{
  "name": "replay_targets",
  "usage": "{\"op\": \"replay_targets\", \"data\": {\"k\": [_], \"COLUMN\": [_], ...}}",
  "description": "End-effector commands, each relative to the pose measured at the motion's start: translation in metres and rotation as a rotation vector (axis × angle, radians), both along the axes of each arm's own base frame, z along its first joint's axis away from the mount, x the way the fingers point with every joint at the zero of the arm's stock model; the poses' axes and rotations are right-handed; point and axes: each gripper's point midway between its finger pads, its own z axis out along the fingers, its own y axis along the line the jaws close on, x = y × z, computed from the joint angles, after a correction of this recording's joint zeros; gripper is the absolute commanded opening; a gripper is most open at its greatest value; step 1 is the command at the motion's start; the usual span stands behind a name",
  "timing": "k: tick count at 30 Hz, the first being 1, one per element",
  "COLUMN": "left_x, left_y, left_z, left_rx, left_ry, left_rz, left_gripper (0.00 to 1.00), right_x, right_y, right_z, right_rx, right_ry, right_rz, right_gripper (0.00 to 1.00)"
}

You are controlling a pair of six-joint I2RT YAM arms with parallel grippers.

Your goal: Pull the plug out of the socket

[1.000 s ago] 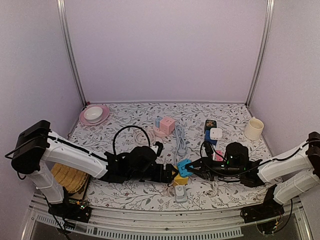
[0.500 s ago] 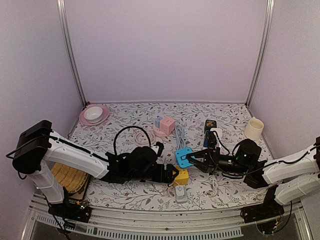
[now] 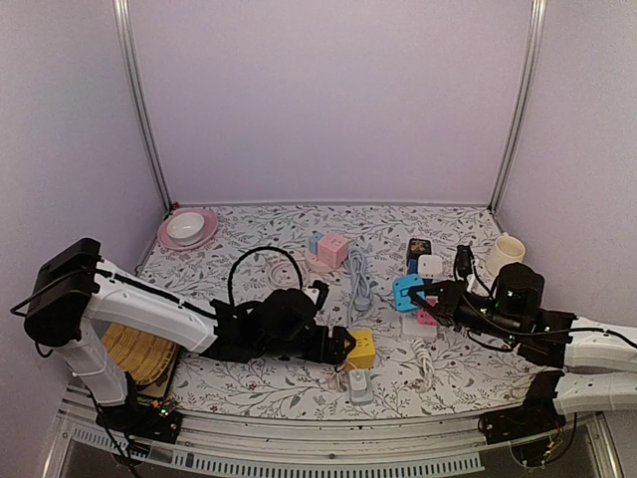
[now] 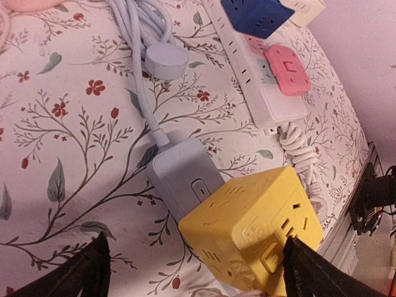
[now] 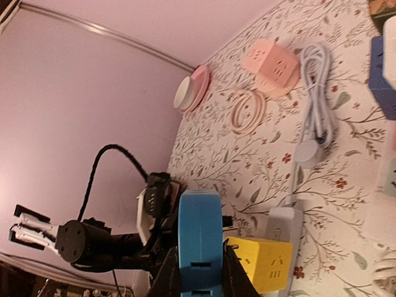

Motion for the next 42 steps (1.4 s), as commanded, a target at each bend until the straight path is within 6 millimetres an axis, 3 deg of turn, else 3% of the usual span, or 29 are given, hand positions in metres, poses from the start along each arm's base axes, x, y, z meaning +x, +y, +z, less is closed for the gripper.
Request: {"op": "replay_targets", "data": {"k": [1, 7, 15, 18, 24, 32, 36, 42], "left_x": [-0.002, -0.002, 0.0, 0.0, -0.002, -0.003, -0.003, -0.002], "left_y": [-0.002, -0.003, 0.008, 0.012, 0.02, 0.029, 0.032, 0.035], "left_z": [0.018, 0.029, 0.053, 0.059, 0.059, 0.054, 0.05, 0.046], "left_rx": [-0.003, -0.023, -0.031, -0.026, -0.031, -0.022, -0.015, -0.014], "left_ry": [-0.042, -0.06, -0.101, -0.112, -0.11, -0.107, -0.102, -0.099], "left_rz": [-0.026, -0.033, -0.018, -0.014, 0.0, 0.017, 0.028, 0.04], "left_gripper": [0.97, 0.97, 0.97, 0.97, 0.97, 0.97, 0.97, 0.97], "right_x": [0.022, 0.046, 0.092, 0.102, 0.109, 0.101, 0.102, 0.098], "right_y": [-0.059, -0.109, -0.188, -0.208, -0.215, -0.216, -0.214, -0.212], "right_z": [-0.028, -0.024, -0.062, -0.077, -0.104, -0.125, -0.123, -0.114], "right_rx": [-0.235, -0.413, -0.541, -0.528, -0.459, -0.437, -0.431, -0.431], "right_ry": [0.012, -0.017, 0.113, 0.145, 0.193, 0.233, 0.225, 0.2], "right_rz": [-0.264, -0.452, -0.6, -0.615, -0.532, -0.509, -0.493, -0.475], "right_gripper": [0.03, 0.03, 0.03, 0.04, 0.08, 0.32, 0.48, 0.62]}}
